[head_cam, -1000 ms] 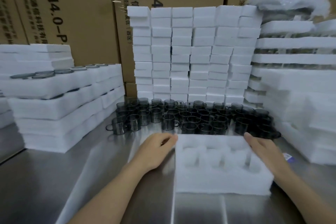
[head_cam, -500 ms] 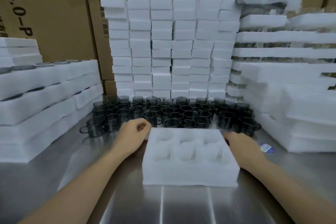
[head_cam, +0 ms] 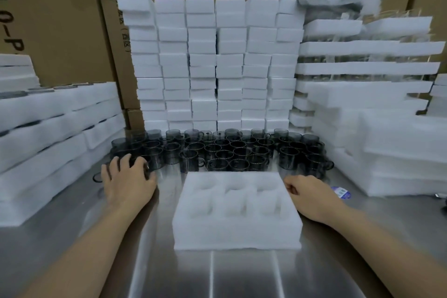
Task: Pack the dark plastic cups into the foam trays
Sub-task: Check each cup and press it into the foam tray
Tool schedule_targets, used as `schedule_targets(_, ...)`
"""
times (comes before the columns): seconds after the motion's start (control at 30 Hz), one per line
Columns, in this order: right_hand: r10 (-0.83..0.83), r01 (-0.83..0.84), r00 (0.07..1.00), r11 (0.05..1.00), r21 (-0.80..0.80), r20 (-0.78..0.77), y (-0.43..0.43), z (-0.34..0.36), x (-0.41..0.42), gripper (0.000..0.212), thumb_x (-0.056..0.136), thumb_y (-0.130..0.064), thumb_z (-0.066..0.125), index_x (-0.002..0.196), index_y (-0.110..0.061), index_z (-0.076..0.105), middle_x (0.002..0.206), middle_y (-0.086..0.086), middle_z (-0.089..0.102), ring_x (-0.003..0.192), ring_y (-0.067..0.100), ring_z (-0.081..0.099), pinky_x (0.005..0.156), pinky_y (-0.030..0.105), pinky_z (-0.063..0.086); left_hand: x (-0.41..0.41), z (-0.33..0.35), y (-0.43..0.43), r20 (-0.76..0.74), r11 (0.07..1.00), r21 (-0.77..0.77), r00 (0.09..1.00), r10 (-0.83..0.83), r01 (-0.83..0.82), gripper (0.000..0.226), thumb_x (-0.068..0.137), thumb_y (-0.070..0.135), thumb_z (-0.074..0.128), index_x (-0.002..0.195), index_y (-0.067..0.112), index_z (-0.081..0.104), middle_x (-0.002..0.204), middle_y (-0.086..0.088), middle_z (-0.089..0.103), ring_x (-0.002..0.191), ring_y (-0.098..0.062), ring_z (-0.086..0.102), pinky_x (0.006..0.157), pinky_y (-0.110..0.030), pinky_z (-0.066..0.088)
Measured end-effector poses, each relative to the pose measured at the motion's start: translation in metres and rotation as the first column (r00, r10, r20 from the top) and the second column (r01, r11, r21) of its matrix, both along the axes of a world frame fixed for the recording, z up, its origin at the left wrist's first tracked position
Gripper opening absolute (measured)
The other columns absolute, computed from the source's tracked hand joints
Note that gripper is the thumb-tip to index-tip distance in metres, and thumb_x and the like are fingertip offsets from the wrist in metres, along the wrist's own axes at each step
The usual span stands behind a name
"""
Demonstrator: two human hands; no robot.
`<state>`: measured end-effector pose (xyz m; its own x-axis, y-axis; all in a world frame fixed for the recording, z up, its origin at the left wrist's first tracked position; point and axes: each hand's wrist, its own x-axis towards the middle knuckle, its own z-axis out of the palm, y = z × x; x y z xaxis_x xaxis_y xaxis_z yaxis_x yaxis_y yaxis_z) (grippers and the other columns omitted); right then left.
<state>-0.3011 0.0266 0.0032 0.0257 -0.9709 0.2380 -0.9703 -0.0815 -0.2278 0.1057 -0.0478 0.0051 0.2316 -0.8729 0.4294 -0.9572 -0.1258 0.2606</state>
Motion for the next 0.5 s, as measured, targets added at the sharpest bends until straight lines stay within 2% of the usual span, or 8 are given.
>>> schedule_targets(0.07, 0.004, -0.004, 1.0, 1.0, 0.0, -0.002, 0.0, 0.001, -0.001, 0.031, 0.102, -0.041, 0.053, 0.078, -0.022, 0.052, 0.071, -0.006, 0.06, 0.07, 0.012, 0.057, 0.059, 0.033, 0.039, -0.001, -0.002, -0.001, 0.01, 0.999, -0.038, 1.0, -0.014, 0.014, 0.03, 0.107, 0.04, 0.055, 0.134, 0.029, 0.063, 0.163, -0.009, 0.047, 0.157, -0.036, 0.026, 0.132, -0.054, 0.006)
schedule_targets(0.13, -0.003, 0.003, 1.0, 1.0, 0.011, -0.005, 0.0, 0.001, -0.001, 0.032, 0.102, -0.041, 0.053, 0.076, -0.022, 0.05, 0.07, -0.006, 0.06, 0.069, 0.012, 0.056, 0.06, 0.033, 0.039, -0.004, -0.001, -0.001, -0.032, 0.99, -0.117, 0.996, -0.078, 0.074, 0.025, 0.107, 0.038, 0.056, 0.128, 0.027, 0.065, 0.153, -0.005, 0.056, 0.144, -0.034, 0.046, 0.128, -0.056, 0.019)
schedule_targets(0.2, -0.041, 0.041, 0.999, 0.999, -0.025, 0.019, 0.002, -0.001, 0.001, 0.034, 0.101, -0.041, 0.055, 0.072, -0.022, 0.049, 0.068, -0.006, 0.06, 0.068, 0.013, 0.057, 0.06, 0.033, 0.042, -0.012, 0.005, 0.002, -0.156, 0.943, -0.26, 0.954, -0.254, 0.209, 0.023, 0.106, 0.037, 0.057, 0.123, 0.024, 0.065, 0.153, 0.0, 0.055, 0.118, -0.02, 0.06, 0.107, -0.052, 0.045)
schedule_targets(0.27, -0.106, 0.13, 0.986, 0.971, -0.202, 0.126, 0.004, 0.001, 0.005, 0.038, 0.1, -0.043, 0.059, 0.069, -0.024, 0.049, 0.063, -0.006, 0.06, 0.064, 0.012, 0.057, 0.057, 0.033, 0.043, -0.025, 0.014, 0.011, -0.231, 0.848, -0.394, 0.855, -0.465, 0.355, 0.016, 0.106, 0.037, 0.062, 0.119, 0.029, 0.065, 0.16, 0.011, 0.045, 0.115, -0.003, 0.053, 0.091, -0.038, 0.048)
schedule_targets(0.33, -0.076, 0.22, 0.941, 0.879, -0.423, 0.33, 0.008, 0.01, 0.008, 0.035, 0.1, -0.045, 0.061, 0.072, -0.026, 0.052, 0.061, -0.008, 0.06, 0.06, 0.011, 0.057, 0.055, 0.033, 0.042, -0.04, 0.024, 0.024, -0.185, 0.728, -0.491, 0.76, -0.623, 0.478, 0.011, 0.102, 0.036, 0.069, 0.112, 0.035, 0.065, 0.156, 0.019, 0.043, 0.125, 0.006, 0.048, 0.099, -0.028, 0.044)
schedule_targets(0.4, 0.124, 0.194, 0.86, 0.817, -0.543, 0.495, 0.014, 0.021, 0.013, 0.025, 0.103, -0.042, 0.06, 0.08, -0.031, 0.058, 0.069, -0.01, 0.064, 0.063, 0.013, 0.058, 0.057, 0.039, 0.045, -0.056, 0.032, 0.041, -0.082, 0.613, -0.534, 0.686, -0.723, 0.582, 0.017, 0.096, 0.034, 0.075, 0.111, 0.038, 0.066, 0.151, 0.022, 0.046, 0.133, 0.009, 0.047, 0.109, -0.025, 0.042)
schedule_targets(0.47, 0.319, 0.079, 0.797, 0.787, -0.612, 0.512, 0.023, 0.028, 0.022, 0.011, 0.103, -0.043, 0.056, 0.1, -0.04, 0.066, 0.089, -0.012, 0.069, 0.078, 0.014, 0.064, 0.066, 0.034, 0.049, -0.075, 0.039, 0.06, 0.085, 0.49, -0.51, 0.609, -0.789, 0.707, 0.025, 0.095, 0.031, 0.078, 0.116, 0.034, 0.066, 0.15, 0.017, 0.051, 0.138, 0.0, 0.051, 0.113, -0.034, 0.049)
schedule_targets(0.5, 0.381, -0.02, 0.802, 0.787, -0.616, 0.46, 0.03, 0.028, 0.028, 0.02, 0.102, -0.046, 0.054, 0.118, -0.043, 0.066, 0.105, -0.015, 0.07, 0.091, 0.013, 0.067, 0.073, 0.028, 0.05, -0.084, 0.042, 0.069, 0.174, 0.418, -0.477, 0.55, -0.817, 0.773, 0.027, 0.095, 0.028, 0.078, 0.119, 0.03, 0.066, 0.15, 0.013, 0.053, 0.138, -0.006, 0.054, 0.111, -0.037, 0.052)
